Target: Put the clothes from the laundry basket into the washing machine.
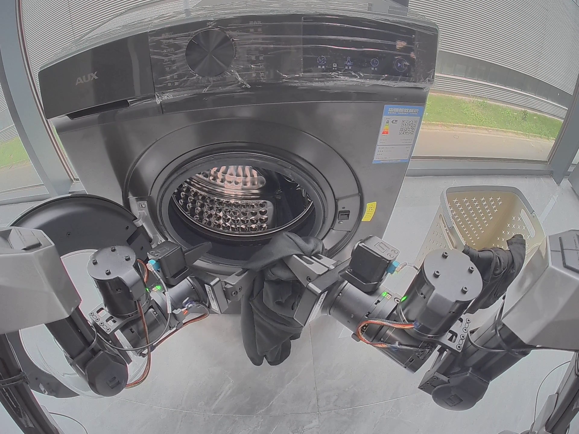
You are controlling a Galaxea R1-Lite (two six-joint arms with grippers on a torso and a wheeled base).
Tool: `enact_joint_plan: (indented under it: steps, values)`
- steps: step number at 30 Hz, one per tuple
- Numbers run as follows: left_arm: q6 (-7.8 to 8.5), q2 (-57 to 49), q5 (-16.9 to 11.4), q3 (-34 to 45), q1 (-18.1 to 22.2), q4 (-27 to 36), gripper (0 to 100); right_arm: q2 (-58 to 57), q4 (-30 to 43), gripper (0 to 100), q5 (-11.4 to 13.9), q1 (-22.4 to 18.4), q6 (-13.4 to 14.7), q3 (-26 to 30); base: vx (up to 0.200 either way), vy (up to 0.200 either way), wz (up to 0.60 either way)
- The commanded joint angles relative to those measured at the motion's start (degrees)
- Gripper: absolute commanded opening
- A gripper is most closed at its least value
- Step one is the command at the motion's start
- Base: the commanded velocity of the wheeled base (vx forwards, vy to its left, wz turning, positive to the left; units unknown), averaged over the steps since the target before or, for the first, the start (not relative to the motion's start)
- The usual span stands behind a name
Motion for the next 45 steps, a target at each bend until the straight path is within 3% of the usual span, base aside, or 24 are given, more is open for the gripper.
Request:
enact_joint_plan:
  steps: [1,13,30,45]
  values:
    - [-0.03,-0.6,0.1,0.6,0.2,-0.1,100,0.2,0.0,0,0.0,-0.6,0.0,-0.1,0.000,0.000,0.00]
    - [-0.03,-1.0,0.1,0.7,0.9,-0.1,100,0.4,0.0,0,0.0,-1.2,0.0,-0.1,0.000,0.000,0.00]
    - [-0.03,2.2,-0.6,1.5,-4.0,-0.2,100,0.3,0.0,0,0.0,-0.5,0.0,-0.6,0.000,0.000,0.00]
    - [0.49,7.6,-0.7,-5.1,-4.0,-0.1,100,0.4,0.0,0,0.0,0.1,0.0,-0.2,0.000,0.000,0.00]
